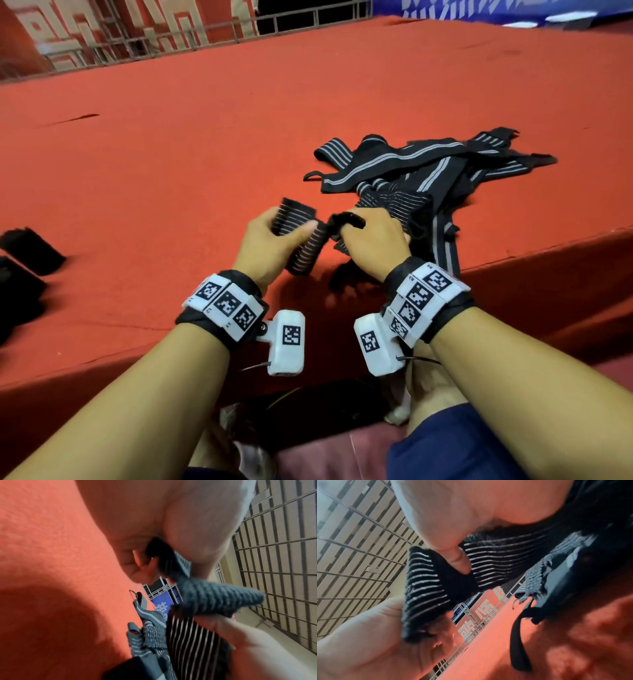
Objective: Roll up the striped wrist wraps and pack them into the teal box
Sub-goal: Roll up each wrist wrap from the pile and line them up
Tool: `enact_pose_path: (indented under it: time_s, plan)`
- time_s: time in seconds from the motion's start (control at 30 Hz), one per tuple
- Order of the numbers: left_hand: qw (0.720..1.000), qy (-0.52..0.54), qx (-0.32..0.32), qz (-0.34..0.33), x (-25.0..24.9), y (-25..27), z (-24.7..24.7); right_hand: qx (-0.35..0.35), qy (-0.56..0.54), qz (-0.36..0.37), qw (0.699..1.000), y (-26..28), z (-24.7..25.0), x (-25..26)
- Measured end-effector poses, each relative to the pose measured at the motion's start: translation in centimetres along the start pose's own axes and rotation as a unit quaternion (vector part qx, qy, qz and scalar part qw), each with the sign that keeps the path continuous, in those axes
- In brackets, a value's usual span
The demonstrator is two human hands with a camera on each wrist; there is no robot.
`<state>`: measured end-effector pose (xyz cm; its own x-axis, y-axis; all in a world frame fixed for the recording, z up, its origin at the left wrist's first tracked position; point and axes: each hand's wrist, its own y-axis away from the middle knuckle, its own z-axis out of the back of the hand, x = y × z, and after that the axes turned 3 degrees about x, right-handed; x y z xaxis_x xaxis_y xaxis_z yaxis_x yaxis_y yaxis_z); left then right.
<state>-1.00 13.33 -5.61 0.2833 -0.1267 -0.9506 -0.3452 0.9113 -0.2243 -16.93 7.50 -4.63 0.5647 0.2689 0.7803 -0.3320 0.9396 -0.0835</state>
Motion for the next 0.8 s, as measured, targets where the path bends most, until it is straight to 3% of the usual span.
enact_pose_path:
  time_s: [0.1, 0.23, 0.47, 0.53, 0.67, 0.8]
  plan:
    - [0.998, -0.017, 0.063, 0.001, 0.3, 0.4, -0.4, 0.002, -0.067, 0.06, 0.996, 0.2, 0.0, 0.5]
    - [0.992, -0.005, 0.122, -0.011, 0.4, 0.7, -0.3, -0.004, -0.095, 0.087, 0.992, 0.3, 0.1, 0.1]
    - [0.992, -0.01, 0.129, 0.009, 0.1, 0.7, -0.2, 0.001, -0.142, 0.035, 0.989, -1.2, -0.6, -1.6]
    - [0.994, -0.024, 0.102, 0.011, 0.2, 0.8, -0.1, 0.018, -0.16, 0.02, 0.987, -1.5, -0.6, -2.1]
    - [0.995, 0.069, -0.072, 0.024, 0.2, 0.1, 1.2, 0.055, -0.106, -0.031, 0.992, -1.7, 0.5, -3.7]
    - [0.991, 0.085, -0.097, 0.019, -0.1, -0.1, 2.7, 0.052, -0.005, -0.057, 0.997, -1.2, 0.6, -4.1]
